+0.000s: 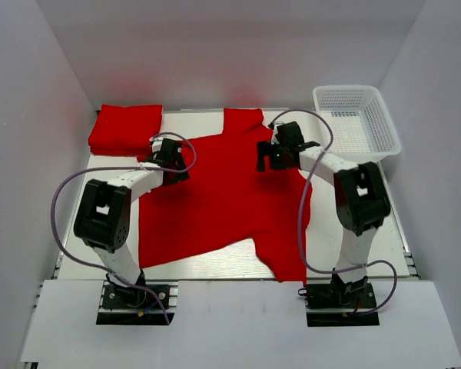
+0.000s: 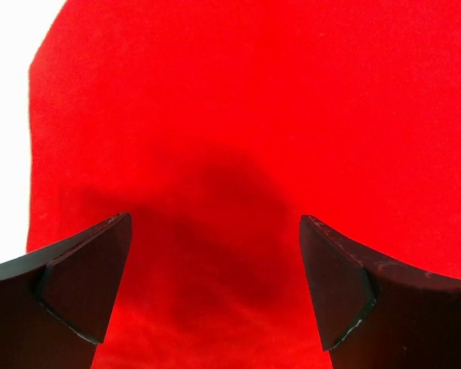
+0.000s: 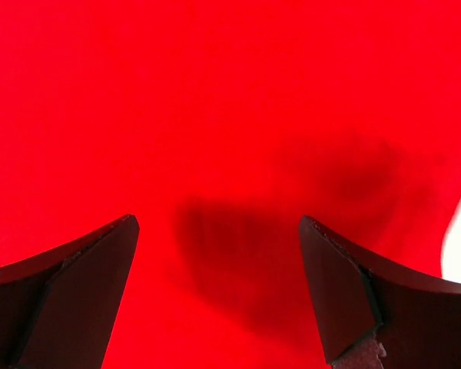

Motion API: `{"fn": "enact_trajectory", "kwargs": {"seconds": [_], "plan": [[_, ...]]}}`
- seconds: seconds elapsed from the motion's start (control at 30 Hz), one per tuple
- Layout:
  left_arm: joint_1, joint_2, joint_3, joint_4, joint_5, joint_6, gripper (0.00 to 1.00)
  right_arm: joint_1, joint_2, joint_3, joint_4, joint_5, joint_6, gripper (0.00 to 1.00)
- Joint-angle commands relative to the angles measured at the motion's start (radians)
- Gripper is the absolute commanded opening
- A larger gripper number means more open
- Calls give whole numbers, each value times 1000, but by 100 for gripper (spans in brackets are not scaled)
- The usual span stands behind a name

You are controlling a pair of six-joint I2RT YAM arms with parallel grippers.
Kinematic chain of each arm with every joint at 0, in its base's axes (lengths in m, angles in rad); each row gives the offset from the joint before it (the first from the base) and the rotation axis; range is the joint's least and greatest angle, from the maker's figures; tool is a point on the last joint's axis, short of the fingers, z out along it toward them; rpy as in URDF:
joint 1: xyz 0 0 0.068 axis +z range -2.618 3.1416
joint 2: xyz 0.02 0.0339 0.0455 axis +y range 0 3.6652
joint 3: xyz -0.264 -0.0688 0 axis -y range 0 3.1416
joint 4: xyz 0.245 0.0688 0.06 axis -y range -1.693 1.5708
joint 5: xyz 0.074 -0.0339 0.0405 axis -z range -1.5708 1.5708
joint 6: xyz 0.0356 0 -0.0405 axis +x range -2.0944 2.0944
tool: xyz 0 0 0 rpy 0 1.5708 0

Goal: Fold and stack the t-shirts
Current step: Flatten the tshirt out

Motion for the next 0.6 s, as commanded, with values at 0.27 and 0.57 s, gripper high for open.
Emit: {"fn": "enact_trajectory", "kwargs": {"seconds": [0.27, 0.57], "plan": [[11, 177, 115, 139, 253, 102, 100, -79, 153, 95, -30, -43, 54, 90], [-9, 330, 294, 130, 386, 137, 100, -215, 197, 136, -81, 6, 112, 90]]}}
